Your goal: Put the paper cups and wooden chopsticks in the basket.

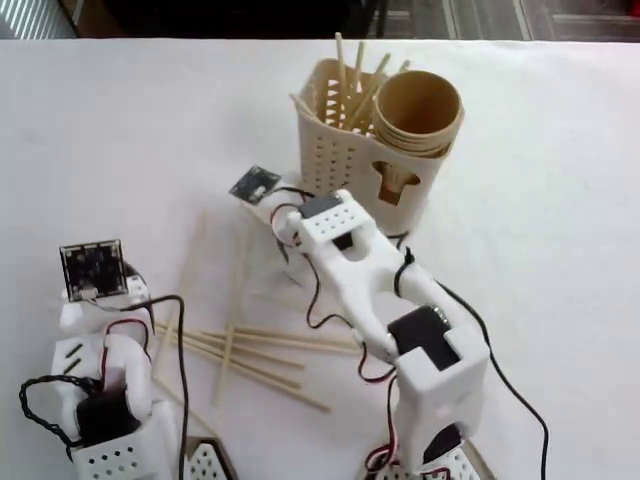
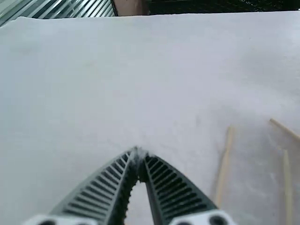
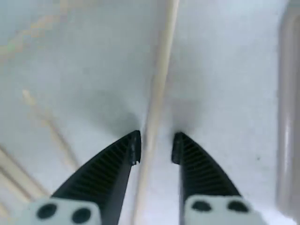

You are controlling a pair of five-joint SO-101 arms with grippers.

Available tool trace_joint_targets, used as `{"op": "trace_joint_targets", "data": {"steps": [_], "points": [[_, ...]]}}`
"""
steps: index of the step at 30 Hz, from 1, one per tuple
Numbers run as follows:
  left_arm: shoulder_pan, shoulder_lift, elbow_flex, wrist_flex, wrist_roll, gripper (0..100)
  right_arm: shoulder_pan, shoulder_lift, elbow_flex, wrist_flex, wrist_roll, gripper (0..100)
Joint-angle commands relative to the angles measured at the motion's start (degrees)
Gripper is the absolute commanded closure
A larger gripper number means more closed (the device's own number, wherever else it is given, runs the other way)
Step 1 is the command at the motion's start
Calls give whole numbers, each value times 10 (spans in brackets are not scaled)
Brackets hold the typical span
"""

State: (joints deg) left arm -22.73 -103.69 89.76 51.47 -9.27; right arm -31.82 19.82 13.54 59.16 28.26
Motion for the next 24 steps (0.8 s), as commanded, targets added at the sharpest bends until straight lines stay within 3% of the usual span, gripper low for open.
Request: {"op": "trace_joint_targets", "data": {"steps": [1,17,24], "points": [[0,-7,-3,-13,3,976,6,0,10,25,53,961],[0,-7,-2,-13,3,976,55,-194,19,184,151,980],[0,-7,-2,-13,3,976,32,-232,136,153,179,980]]}}
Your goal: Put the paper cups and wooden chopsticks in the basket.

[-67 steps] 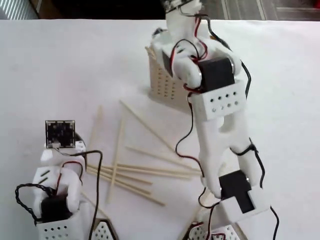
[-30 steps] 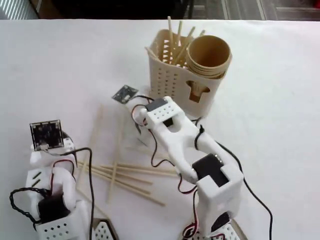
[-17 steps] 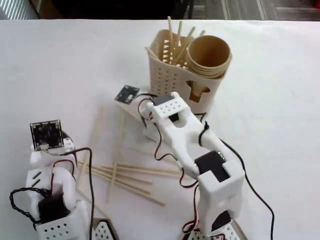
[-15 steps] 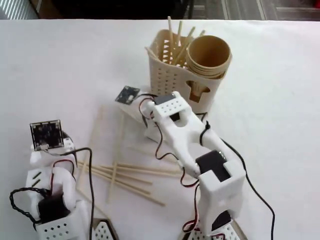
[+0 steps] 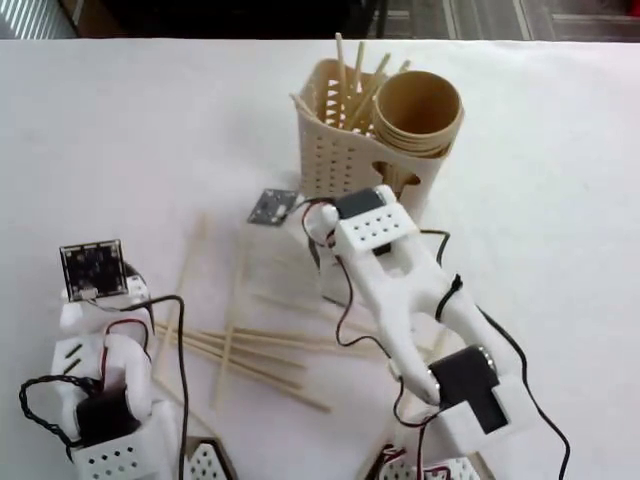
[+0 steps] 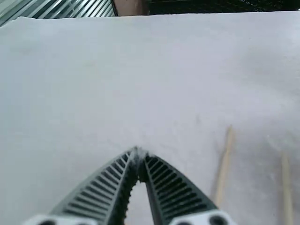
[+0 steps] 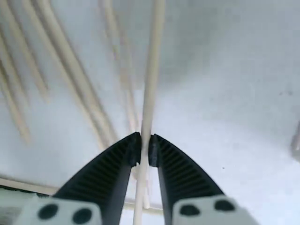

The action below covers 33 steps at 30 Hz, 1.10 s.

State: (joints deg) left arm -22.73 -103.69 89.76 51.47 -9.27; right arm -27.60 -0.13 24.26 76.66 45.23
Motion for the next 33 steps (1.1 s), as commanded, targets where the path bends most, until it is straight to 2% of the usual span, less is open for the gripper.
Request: {"op": "trace_joint_targets", "data": {"steps": [1,5,10,18,27,30,33], "points": [[0,-7,-2,-13,3,976,-9,-33,41,-40,10,980],[0,-7,-2,-13,3,976,-14,-26,71,-73,8,967],[0,-7,-2,-13,3,976,-32,-29,74,-58,-3,847],[0,-7,-2,-13,3,976,-94,-24,74,-70,-57,796],[0,-7,-2,-13,3,976,-95,45,74,-136,-72,793],[0,-7,-2,-13,3,976,-91,95,74,-179,-69,831],[0,-7,-2,-12,3,976,-94,116,73,-199,-20,994]]}}
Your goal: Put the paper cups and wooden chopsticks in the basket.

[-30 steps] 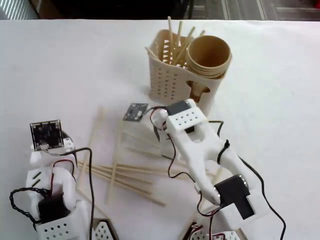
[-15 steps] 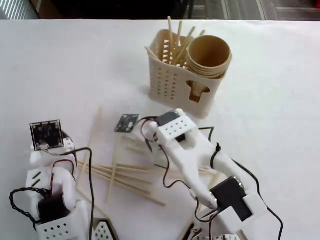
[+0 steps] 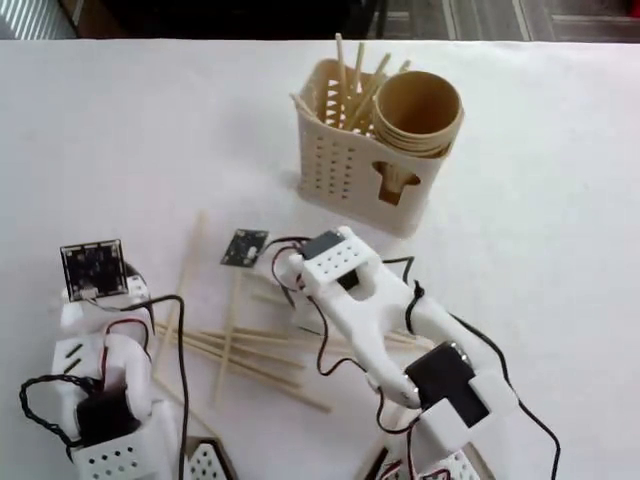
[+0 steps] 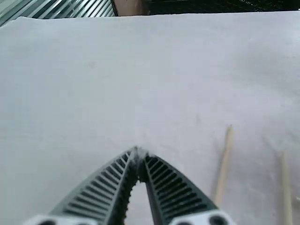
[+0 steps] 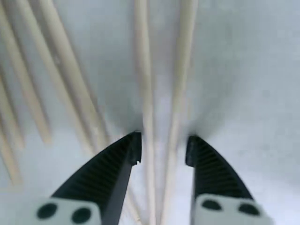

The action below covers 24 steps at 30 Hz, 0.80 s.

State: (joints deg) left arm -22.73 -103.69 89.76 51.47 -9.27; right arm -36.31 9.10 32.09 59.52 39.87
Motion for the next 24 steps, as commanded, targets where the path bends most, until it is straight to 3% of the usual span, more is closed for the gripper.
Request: {"op": "trace_joint_targets", "data": {"steps": [1,12,24], "points": [[0,-7,-2,-12,3,976,-6,19,-5,-29,33,979],[0,-7,-2,-13,3,976,21,-144,-4,42,23,980],[0,-7,-2,-13,2,976,21,-194,-3,43,-126,980]]}}
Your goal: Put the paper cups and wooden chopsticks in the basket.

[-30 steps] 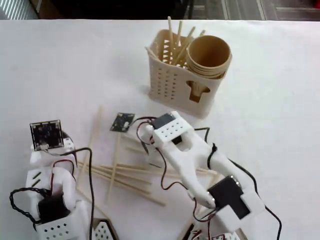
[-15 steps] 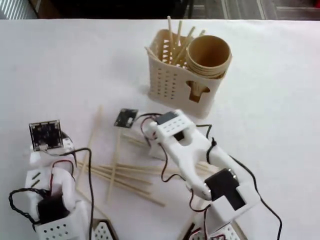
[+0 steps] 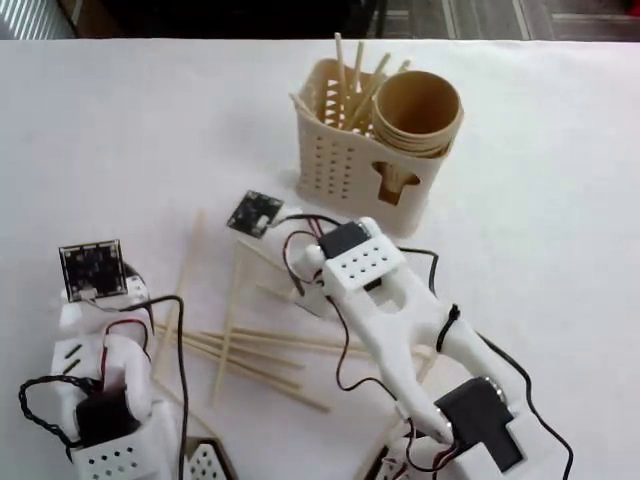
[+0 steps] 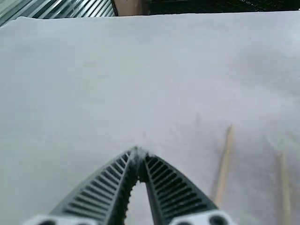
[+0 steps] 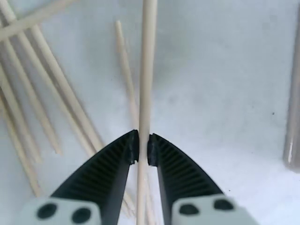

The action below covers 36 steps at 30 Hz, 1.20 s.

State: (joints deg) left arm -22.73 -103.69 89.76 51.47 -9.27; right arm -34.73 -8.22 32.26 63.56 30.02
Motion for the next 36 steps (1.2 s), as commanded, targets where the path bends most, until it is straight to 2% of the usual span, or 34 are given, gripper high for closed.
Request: {"op": "trace_joint_targets", "data": {"steps": [1,9,15,20,25,29,36], "points": [[0,-7,-2,-13,2,976,5,-21,-4,1,-39,980],[-3,-7,-11,-14,-1,976,5,-22,5,-4,-98,980],[0,-4,-76,27,-5,910,15,-23,67,-95,-128,980],[24,-3,-156,85,-68,920,65,-25,75,-121,-135,980],[72,1,-203,142,-110,918,74,-21,78,-143,-135,980],[79,90,-236,145,-131,917,75,-21,78,-143,-135,980],[81,411,-396,170,-184,893,75,-20,79,-143,-135,980]]}}
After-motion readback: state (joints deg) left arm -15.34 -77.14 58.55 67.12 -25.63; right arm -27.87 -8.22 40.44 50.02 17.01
